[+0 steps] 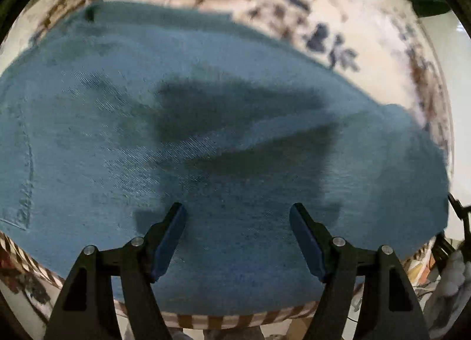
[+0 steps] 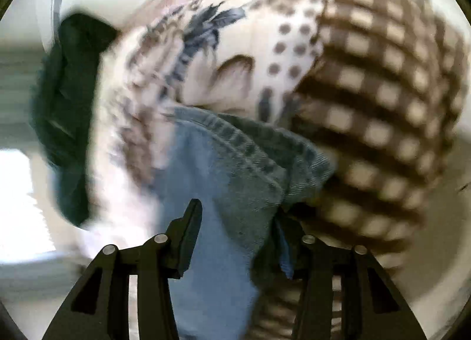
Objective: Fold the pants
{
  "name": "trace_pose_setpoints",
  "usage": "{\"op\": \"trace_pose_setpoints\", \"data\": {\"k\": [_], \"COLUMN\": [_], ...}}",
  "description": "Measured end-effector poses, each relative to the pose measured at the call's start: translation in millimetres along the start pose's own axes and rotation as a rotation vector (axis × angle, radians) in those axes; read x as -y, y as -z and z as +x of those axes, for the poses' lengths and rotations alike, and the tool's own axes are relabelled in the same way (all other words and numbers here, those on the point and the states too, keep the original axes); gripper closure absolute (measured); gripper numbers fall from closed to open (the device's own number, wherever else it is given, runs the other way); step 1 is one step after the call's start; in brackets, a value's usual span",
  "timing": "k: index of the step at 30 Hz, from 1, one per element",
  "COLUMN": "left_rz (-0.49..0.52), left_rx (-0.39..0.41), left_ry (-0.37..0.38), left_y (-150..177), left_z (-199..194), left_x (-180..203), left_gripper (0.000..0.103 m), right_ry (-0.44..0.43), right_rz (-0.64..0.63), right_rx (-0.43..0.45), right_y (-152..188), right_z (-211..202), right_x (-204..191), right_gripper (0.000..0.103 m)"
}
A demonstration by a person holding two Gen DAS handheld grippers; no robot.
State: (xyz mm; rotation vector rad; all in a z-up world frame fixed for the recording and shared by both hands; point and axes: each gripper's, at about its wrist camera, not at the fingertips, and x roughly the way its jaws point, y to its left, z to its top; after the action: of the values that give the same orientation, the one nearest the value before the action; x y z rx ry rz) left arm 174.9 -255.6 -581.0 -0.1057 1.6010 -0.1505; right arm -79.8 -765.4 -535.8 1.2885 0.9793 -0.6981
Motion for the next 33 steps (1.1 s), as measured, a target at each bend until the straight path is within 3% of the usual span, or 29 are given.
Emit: {"op": "trace_pose_setpoints", "data": {"k": [1,3,7,8,9,14,17,20,23,25,27,30,33], "left_rz": [0.001,0.003,0.023,0.031,0.033,0.017,0.014,0.019,0.008,-0.005,-0.01,-0.032,-0.035], "left_rx": [-0.003,-0.007,-0.033,-0.045,-0.055,-0.063,-0.067,-0.078,-0.075,-0.026,0.018,0.076,0.101], "left_ry": [-0.011,-0.015,0.018,0.005,-0.018,-0.096,-0.1,-0.09,-0.071,-0.095,-0.109,-0.139,-0.169], "left_y": [-1,-3,-8,-10,-12,-14,-14,-18,-21,-20,-24,-35,-50], "left_z": [5,8,19,24,28,34,36,35,23,1,-14,-32,-37], "left_x": [-1,0,8,11,13,23,29,32,36,31,29,25,23], "left_gripper": [0.031,0.026,0.0,0.0,0.0,0.0,0.0,0.0,0.0,0.0,0.0,0.0,0.0], "right_ry": [0.059,0.076,-0.031,-0.036,-0.039,0.114,0.203,0.255,0.285,0.299,0.25,0.178,0.169], "right_rz": [-0.066,-0.121,-0.059,-0.054,-0.056,-0.144,-0.16,-0.188,-0.244,-0.342,-0.444,-0.611,-0.75], "right_rx": [0.026,0.075,0.097,0.086,0.084,0.109,0.101,0.004,0.002,0.025,0.019,-0.132,-0.431], "right_y": [4,3,-16,-20,-23,-20,-11,-14,-18,-17,-10,14,72], "right_z": [-3,-7,-22,-19,-15,-28,-32,-22,-39,-54,-59,-25,47], "right_x": [-6,-14,5,6,5,7,16,29,13,-17,-50,-116,-174], "right_gripper": [0.055,0.057,0.063,0.071,0.094,0.098,0.098,0.093,0.085,0.061,0.049,0.048,0.048]}}
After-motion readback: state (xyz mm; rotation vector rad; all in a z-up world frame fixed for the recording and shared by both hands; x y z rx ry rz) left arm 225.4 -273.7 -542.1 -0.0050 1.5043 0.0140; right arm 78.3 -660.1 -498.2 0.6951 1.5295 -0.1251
